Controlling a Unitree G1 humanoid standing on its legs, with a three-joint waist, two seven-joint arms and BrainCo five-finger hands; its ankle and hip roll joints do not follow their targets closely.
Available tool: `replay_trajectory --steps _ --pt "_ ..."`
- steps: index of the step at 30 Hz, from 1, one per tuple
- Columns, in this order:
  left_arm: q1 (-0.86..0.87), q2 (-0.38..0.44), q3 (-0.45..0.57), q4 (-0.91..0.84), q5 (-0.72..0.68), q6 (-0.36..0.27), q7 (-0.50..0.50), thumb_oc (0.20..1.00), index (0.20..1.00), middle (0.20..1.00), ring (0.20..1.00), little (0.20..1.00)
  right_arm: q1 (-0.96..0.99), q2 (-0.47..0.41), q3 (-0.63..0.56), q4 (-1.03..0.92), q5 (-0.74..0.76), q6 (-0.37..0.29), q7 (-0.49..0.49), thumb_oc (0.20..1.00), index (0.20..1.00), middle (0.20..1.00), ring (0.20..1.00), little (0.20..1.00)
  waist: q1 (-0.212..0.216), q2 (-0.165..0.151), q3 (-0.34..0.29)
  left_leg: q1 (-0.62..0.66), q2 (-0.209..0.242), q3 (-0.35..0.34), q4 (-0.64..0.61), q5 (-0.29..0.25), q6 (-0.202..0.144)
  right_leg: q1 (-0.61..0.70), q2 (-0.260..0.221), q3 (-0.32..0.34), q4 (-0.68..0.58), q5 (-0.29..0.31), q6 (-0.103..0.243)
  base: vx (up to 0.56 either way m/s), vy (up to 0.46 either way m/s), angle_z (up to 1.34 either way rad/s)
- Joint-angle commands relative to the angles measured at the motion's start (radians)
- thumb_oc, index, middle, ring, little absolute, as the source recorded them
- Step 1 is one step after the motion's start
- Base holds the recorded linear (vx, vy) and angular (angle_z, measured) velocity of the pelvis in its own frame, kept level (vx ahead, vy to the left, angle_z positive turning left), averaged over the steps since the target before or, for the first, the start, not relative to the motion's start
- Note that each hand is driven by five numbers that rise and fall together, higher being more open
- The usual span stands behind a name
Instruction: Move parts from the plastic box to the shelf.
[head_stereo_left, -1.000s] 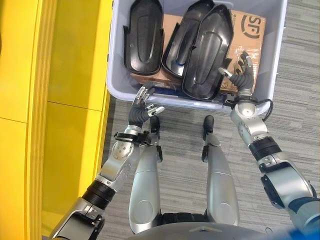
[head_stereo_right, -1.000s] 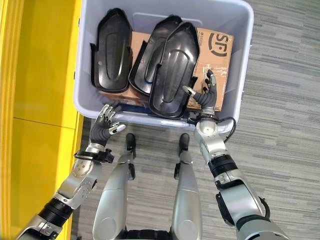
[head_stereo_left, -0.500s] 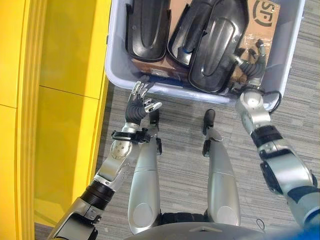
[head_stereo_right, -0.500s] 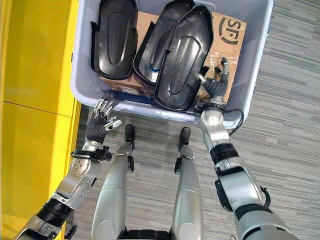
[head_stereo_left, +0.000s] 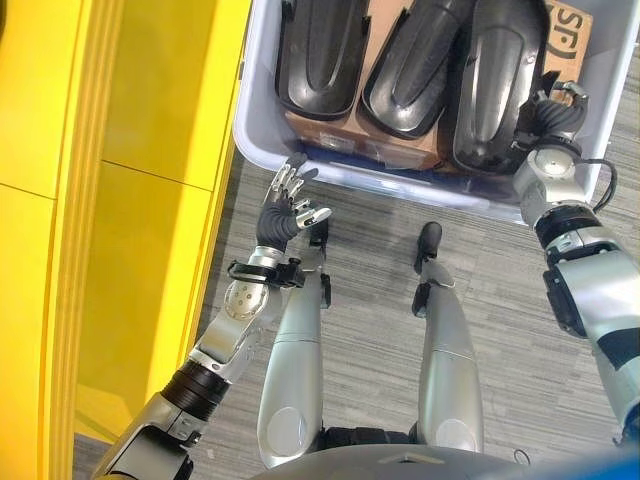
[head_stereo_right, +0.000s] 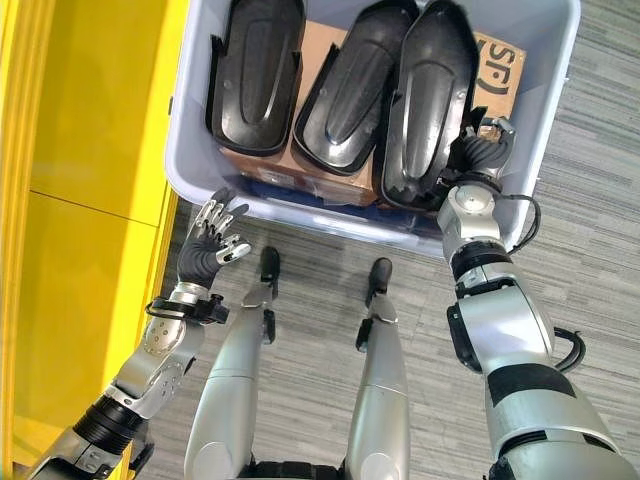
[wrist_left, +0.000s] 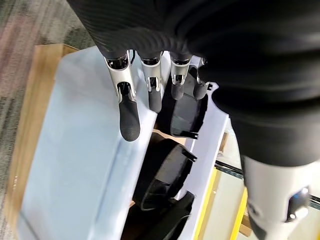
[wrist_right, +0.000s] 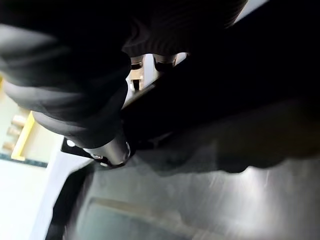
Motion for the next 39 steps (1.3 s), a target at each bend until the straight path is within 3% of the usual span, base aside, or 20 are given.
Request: replay_trajectory --steps 1,9,18,28,39 --pt "0.006 0.008 0.000 -0.087 -0.004 -0.028 -0.020 1.000 1.000 1.000 1.000 1.000 0.127 0.133 0.068 -0.038 0.016 0.117 0.144 0.200 0.200 0.200 0.200 0.200 0.035 0.028 0.023 -0.026 0.011 -0.017 0.088 -0.092 0.012 0.043 -0.017 -0.017 0.029 -0.012 0.020 0.00 0.000 0.00" --pt "0.032 0.026 0.016 -0.065 -0.015 -0.020 -0.051 1.000 1.000 1.000 1.000 1.000 0.233 0.122 0.108 -0.213 -0.040 0.113 0.160 0.200 0.200 0.200 0.200 0.200 0.022 -0.013 0.023 0.120 0.014 -0.016 0.001 -0.071 0.006 0.185 -0.018 -0.032 -0.035 0.005 0.027 0.00 -0.004 0.00" --pt "0.074 0.033 0.042 -0.030 -0.043 -0.002 -0.100 1.000 1.000 1.000 1.000 1.000 0.375 0.064 0.048 -0.410 -0.019 0.095 0.173 0.200 0.200 0.200 0.200 0.200 0.016 -0.051 0.015 0.343 0.032 -0.009 -0.091 -0.052 -0.004 0.400 -0.014 -0.045 -0.121 0.016 0.034 0.01 -0.021 0.01" --pt "0.184 0.043 0.110 -0.020 -0.050 0.044 -0.176 1.000 1.000 1.000 1.000 1.000 0.748 0.033 -0.080 -0.923 0.005 0.030 0.252 0.200 0.200 0.200 0.200 0.200 -0.029 -0.086 -0.136 0.546 0.072 0.010 -0.204 -0.032 -0.020 0.577 0.000 -0.061 -0.209 0.010 0.045 0.08 -0.055 -0.08" --pt "0.272 0.011 0.197 0.008 -0.030 0.066 -0.223 1.000 1.000 1.000 1.000 1.000 0.962 0.058 -0.142 -1.076 0.009 0.045 0.339 0.200 0.200 0.200 0.200 0.200 -0.059 -0.078 -0.287 0.717 0.104 0.050 -0.310 -0.013 -0.030 0.708 0.019 -0.062 -0.277 -0.001 0.052 0.06 -0.034 -0.07"
